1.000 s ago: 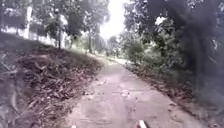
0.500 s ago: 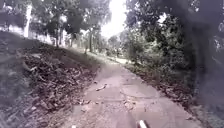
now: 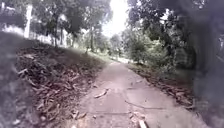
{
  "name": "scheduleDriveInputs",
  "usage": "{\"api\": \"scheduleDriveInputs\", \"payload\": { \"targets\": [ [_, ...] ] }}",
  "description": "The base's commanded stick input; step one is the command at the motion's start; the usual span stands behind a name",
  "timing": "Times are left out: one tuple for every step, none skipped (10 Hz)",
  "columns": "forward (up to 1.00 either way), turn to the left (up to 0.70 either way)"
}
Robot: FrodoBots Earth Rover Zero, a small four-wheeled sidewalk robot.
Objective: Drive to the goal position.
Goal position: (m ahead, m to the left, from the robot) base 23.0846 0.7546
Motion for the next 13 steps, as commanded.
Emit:
{"api": "scheduleDriveInputs", "payload": {
  "targets": [
    [0.70, -0.03],
    [0.70, 0.00],
    [0.70, 0.00],
    [0.70, 0.00],
    [0.70, 0.00],
    [0.70, 0.00],
    [0.70, 0.00],
    [0.70, 0.00],
    [0.70, 0.00],
    [0.70, 0.00],
    [0.70, 0.00],
    [0.70, 0.00],
    [0.70, 0.00]
  ]
}}
